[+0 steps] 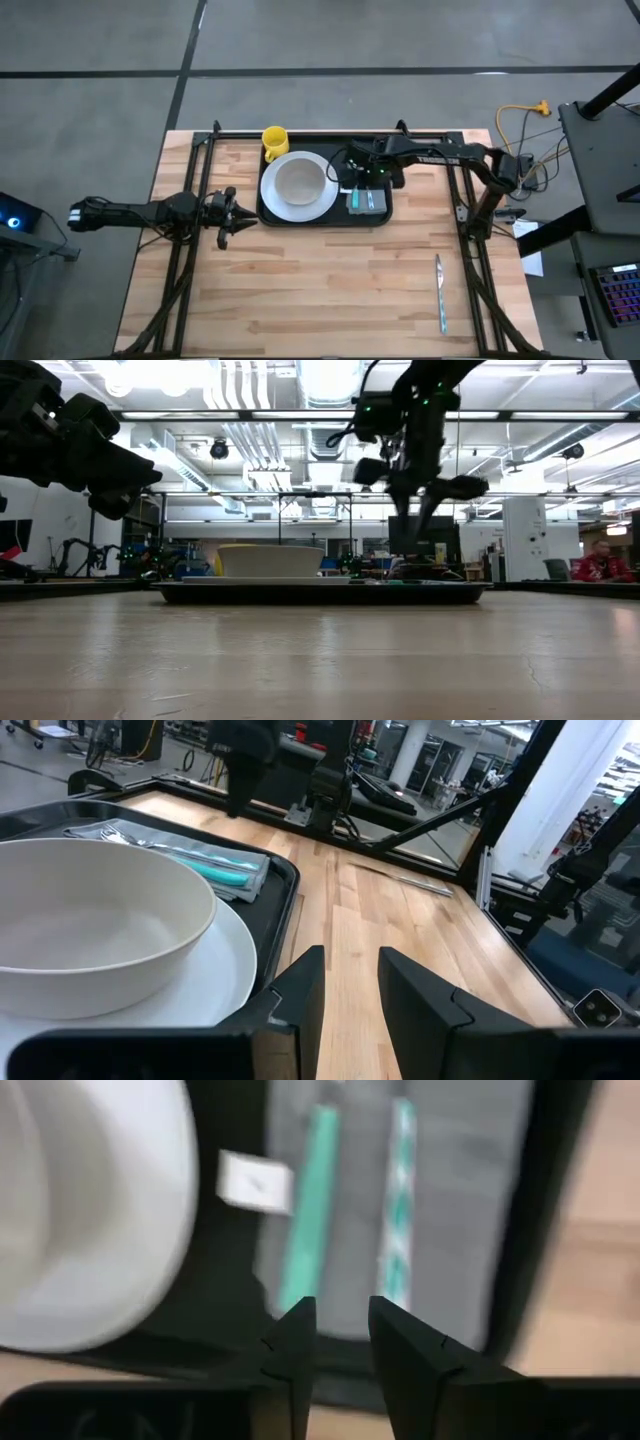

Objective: Set up tray
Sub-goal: Put the white patterned knife on top of the gray napkin to the right of the blue fork on the black serving tray

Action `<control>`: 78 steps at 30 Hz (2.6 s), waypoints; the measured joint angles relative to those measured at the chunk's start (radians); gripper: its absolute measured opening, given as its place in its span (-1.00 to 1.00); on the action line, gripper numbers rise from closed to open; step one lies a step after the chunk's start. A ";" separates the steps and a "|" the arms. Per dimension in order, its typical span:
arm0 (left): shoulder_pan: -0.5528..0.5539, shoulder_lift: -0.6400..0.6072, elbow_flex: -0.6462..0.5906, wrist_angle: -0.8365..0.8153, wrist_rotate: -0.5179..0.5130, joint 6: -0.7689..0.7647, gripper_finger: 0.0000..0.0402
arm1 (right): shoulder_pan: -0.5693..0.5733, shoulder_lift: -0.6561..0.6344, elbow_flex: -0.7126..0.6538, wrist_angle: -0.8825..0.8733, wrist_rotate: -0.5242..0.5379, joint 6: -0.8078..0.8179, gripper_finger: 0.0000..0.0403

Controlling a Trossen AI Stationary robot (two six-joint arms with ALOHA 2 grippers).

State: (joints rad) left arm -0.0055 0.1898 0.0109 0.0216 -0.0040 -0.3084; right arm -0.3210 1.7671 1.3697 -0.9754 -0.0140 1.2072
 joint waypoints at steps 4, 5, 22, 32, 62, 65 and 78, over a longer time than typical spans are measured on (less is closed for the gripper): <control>0.000 0.000 0.000 0.000 0.000 0.000 -0.59 | 0.031 -0.028 0.000 -0.130 0.021 -0.002 -0.55; 0.000 0.000 0.000 0.000 0.000 0.000 -0.59 | 0.038 -0.033 0.000 -0.156 0.023 -0.002 -0.55; 0.000 0.000 0.000 0.000 0.000 0.000 -0.59 | 0.183 -0.044 -0.004 -0.229 0.040 0.010 -0.65; 0.000 0.000 0.000 0.000 0.000 0.000 -0.59 | 0.250 -0.044 -0.005 -0.347 0.092 0.006 -0.58; 0.000 0.000 0.000 0.000 0.001 0.000 -0.59 | 0.540 -0.044 -0.005 -0.464 0.092 0.361 -0.58; 0.000 0.000 0.000 0.000 0.001 0.000 -0.59 | 0.579 -0.044 -0.007 -0.486 0.085 0.407 -0.57; 0.000 0.000 0.000 0.000 0.001 0.000 -0.59 | 0.818 -0.043 -0.101 -0.483 -0.059 0.649 -0.66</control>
State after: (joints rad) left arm -0.0054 0.1898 0.0109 0.0213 -0.0033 -0.3088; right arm 0.4974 1.7241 1.2686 -1.4586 -0.0730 1.8558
